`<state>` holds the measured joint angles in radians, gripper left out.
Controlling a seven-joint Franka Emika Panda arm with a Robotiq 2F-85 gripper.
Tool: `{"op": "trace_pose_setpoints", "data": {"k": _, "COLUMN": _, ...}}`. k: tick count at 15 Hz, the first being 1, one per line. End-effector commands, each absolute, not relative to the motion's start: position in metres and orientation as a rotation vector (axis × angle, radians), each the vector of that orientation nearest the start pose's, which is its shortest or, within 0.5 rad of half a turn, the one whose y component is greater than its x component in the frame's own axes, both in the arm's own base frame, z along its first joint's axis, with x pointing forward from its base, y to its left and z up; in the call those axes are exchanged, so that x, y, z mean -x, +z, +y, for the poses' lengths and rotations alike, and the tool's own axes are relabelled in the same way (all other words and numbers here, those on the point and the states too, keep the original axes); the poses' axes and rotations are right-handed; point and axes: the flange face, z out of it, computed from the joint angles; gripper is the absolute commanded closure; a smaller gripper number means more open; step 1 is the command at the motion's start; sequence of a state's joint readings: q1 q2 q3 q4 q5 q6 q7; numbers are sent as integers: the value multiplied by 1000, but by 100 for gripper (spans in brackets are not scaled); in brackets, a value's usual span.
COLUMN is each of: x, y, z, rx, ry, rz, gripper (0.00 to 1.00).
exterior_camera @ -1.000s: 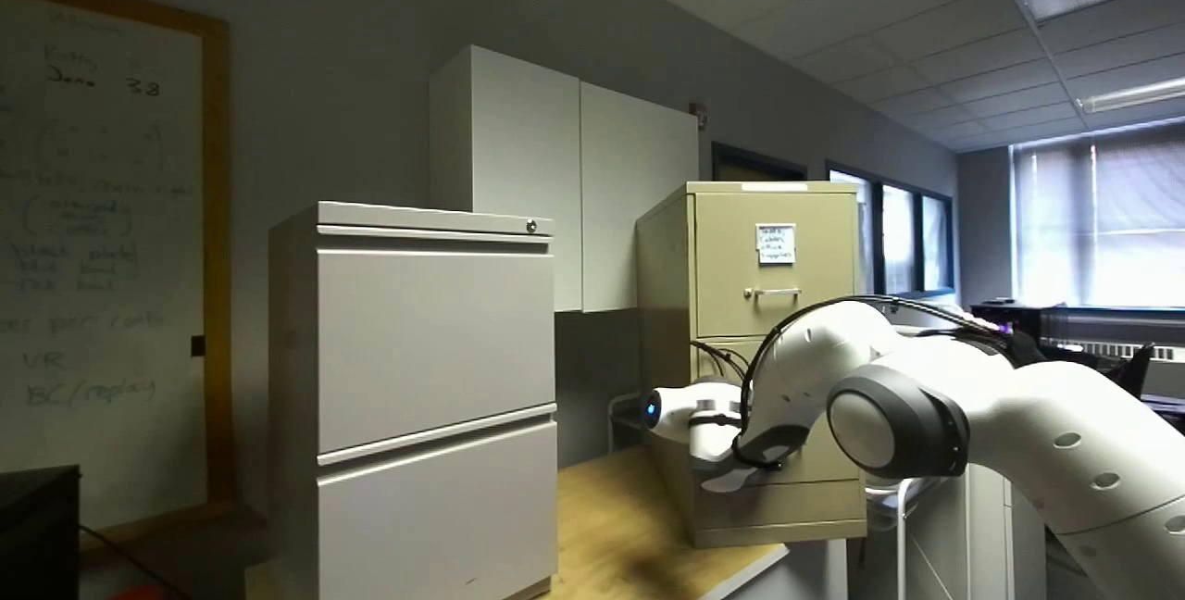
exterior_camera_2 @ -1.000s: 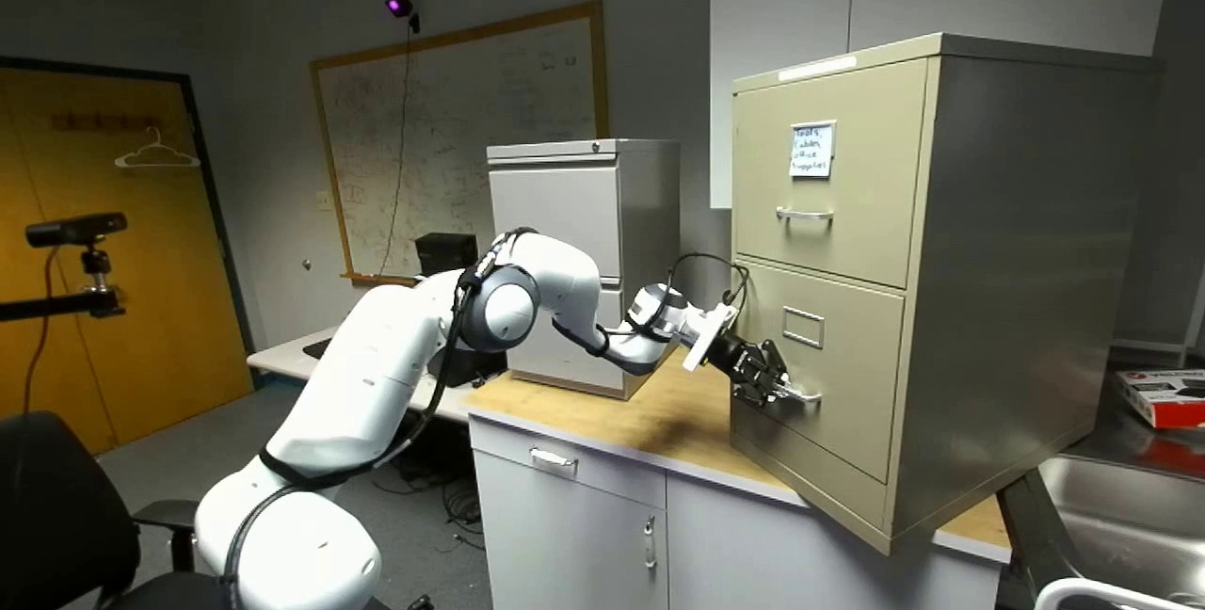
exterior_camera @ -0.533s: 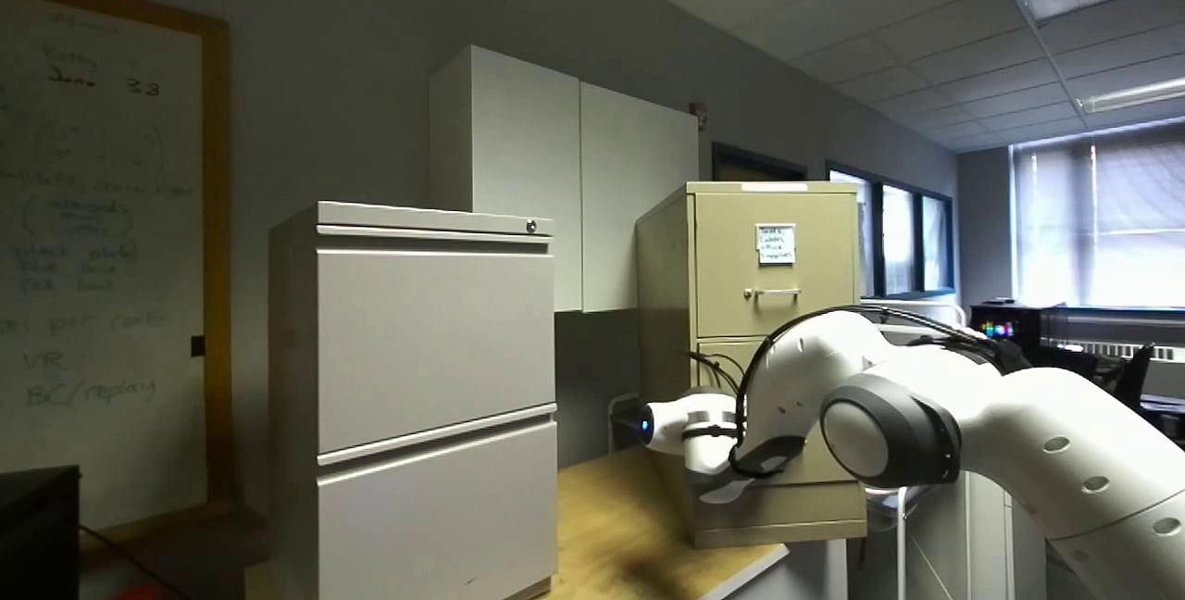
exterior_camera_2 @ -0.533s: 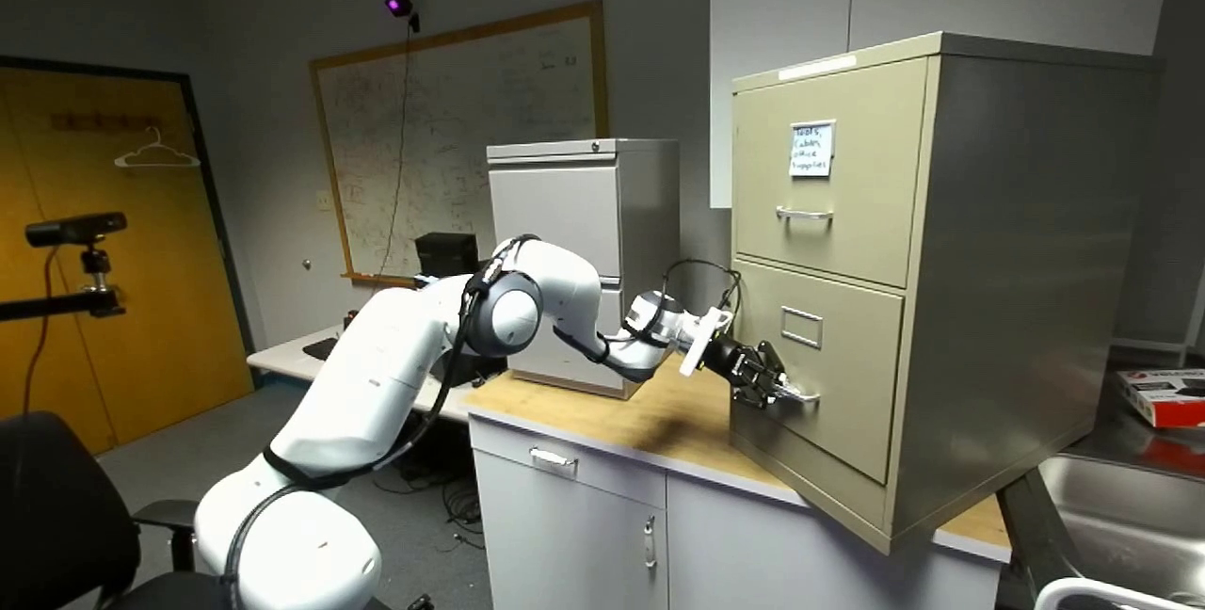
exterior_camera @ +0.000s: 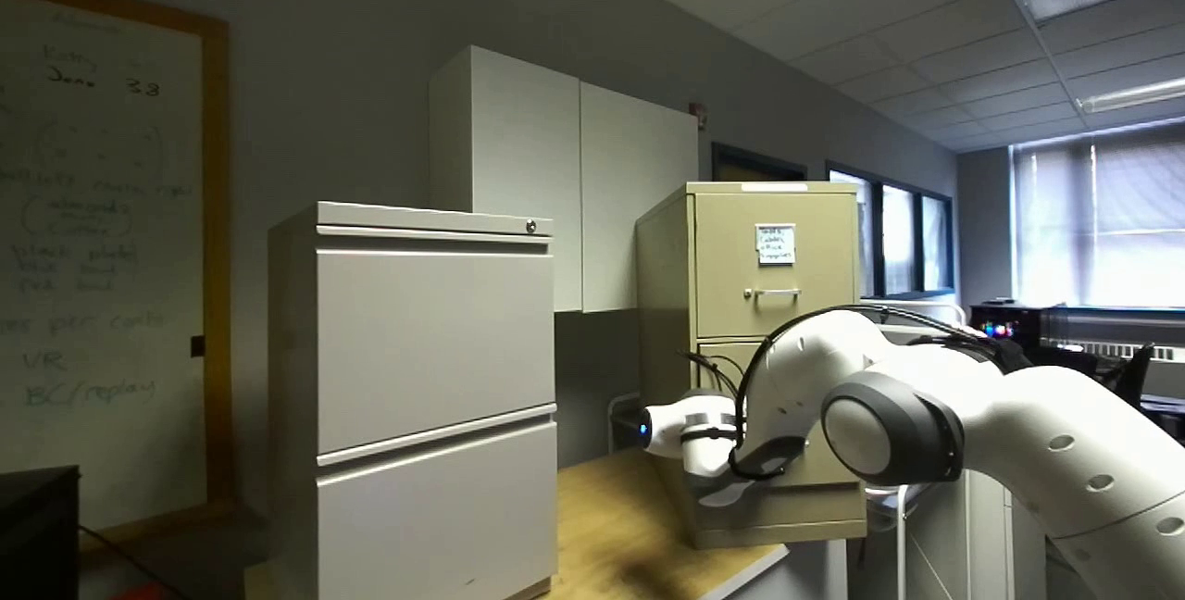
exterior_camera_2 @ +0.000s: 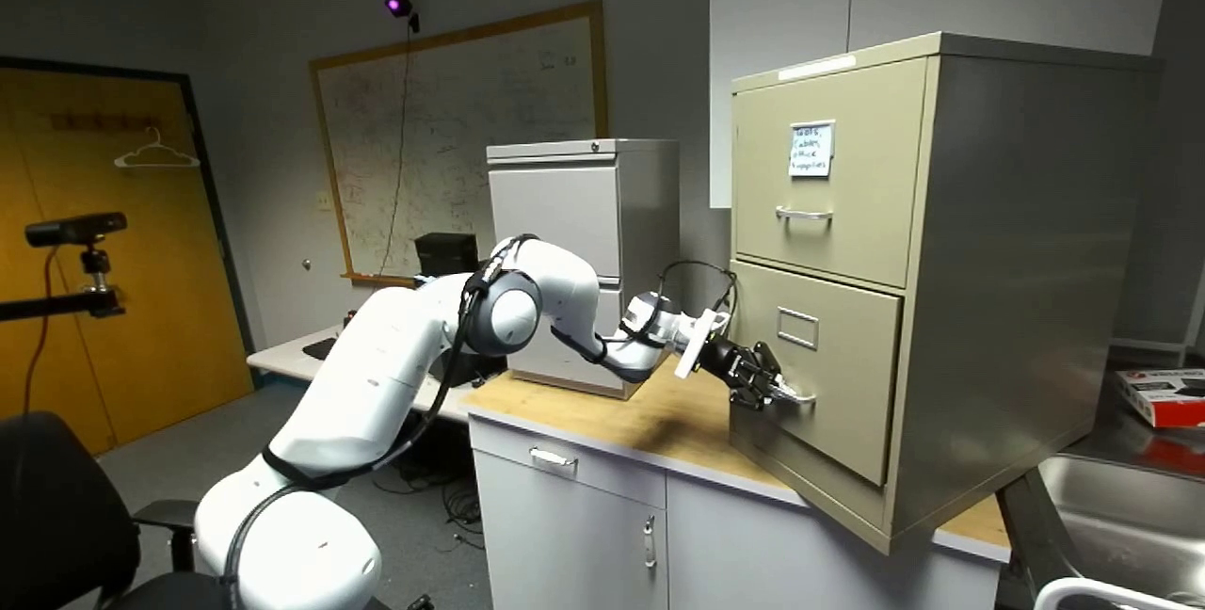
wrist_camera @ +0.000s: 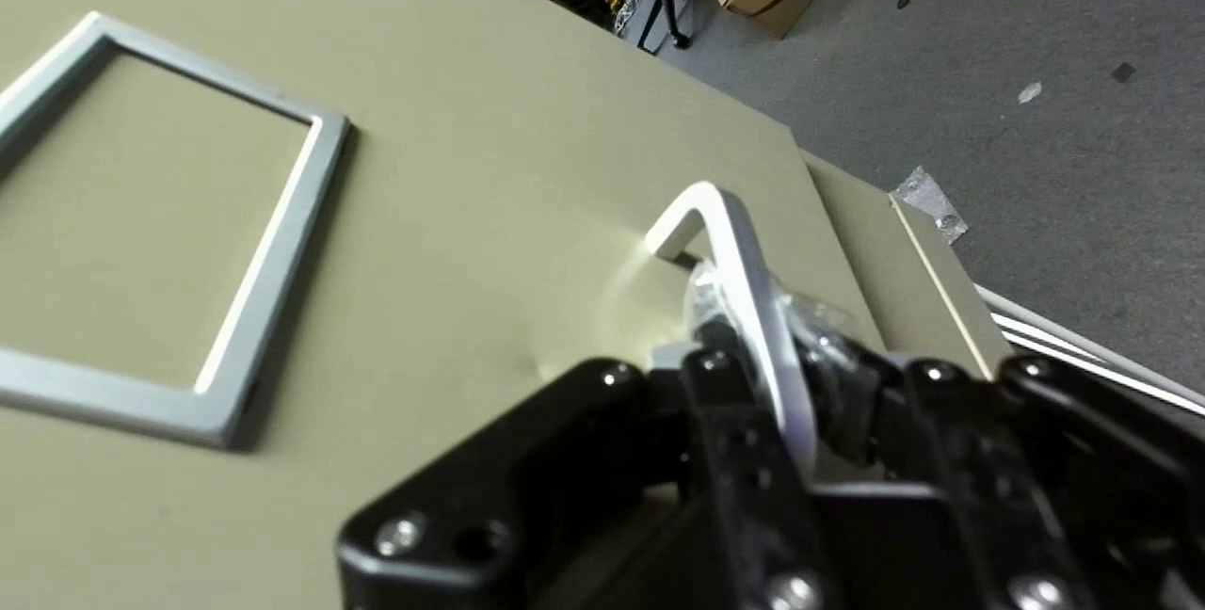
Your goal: Open the bottom drawer of the cabinet to the right.
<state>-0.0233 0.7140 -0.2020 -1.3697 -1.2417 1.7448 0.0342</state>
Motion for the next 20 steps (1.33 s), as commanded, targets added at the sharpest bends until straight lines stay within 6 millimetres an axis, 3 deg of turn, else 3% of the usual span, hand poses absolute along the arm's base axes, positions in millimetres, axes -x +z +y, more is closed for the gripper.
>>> {"op": "trace_pose_setpoints", "data": {"k": 1, "x": -652, "y": 302, "z": -173, "rx": -1867, "ry": -593, "rz": 229, "gripper": 97}}
{"op": "trace_pose_setpoints", "data": {"k": 10, "x": -604, "y": 315, "z": -146, "rx": -1891, "ry": -584, "rz": 276, "gripper": 97}}
{"op": "trace_pose_setpoints", "data": {"k": 20, "x": -541, "y": 313, "z": -108, "rx": -1912, "ry": -582, "rz": 283, "gripper": 97}}
